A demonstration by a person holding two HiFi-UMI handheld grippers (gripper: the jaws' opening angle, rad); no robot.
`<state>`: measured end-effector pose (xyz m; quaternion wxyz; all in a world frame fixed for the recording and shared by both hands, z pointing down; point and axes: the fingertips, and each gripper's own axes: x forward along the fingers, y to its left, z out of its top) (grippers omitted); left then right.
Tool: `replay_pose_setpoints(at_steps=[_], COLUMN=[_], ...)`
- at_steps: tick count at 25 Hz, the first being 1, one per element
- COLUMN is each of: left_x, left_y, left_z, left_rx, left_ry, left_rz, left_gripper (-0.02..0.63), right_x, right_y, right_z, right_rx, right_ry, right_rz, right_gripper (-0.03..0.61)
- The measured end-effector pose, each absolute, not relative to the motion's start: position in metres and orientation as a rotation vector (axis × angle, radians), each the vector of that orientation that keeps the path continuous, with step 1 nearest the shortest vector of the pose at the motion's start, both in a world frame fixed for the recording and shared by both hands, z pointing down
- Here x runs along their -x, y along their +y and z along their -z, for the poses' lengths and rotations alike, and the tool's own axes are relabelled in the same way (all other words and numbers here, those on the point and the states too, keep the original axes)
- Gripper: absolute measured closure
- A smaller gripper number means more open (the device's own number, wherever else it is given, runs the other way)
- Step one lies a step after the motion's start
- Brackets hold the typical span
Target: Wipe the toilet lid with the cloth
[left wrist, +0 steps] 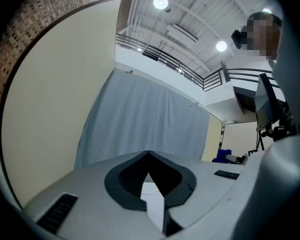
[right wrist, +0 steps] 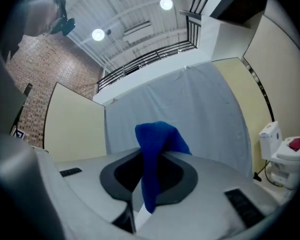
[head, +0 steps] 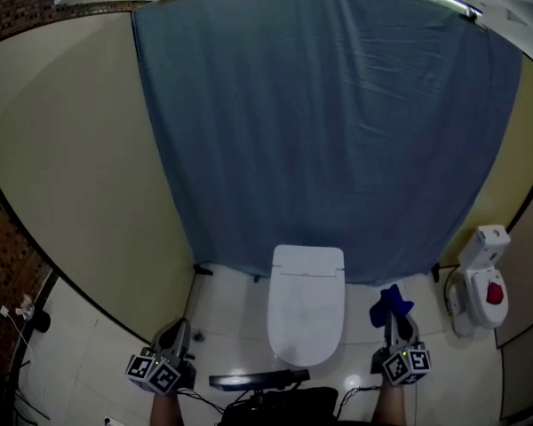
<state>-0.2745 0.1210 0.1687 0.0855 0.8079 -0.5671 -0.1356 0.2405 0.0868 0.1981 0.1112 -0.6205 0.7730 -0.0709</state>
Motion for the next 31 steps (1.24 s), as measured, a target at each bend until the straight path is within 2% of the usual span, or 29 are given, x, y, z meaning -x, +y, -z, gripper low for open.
replay_pose_setpoints(at_steps=[9, 31], left_x=[0.3, 0.325], left_y=[0.161, 0.178], left_z=[-0.167, -0.192], left_rx=[-2.452, -2.447], left_ry=[-1.663, -1.598], left_rz=[0.422, 0.415], left_gripper=[0.624, 0.624], right_x=[-0.191, -0.184], right_y=[0.136, 0.199], right_z=[-0.174, -0.188], right_rx=[1.853, 2.025], right_ry=[2.287, 2.225], right_rz=[0.129, 0.127], right_gripper=[0.526, 0.526])
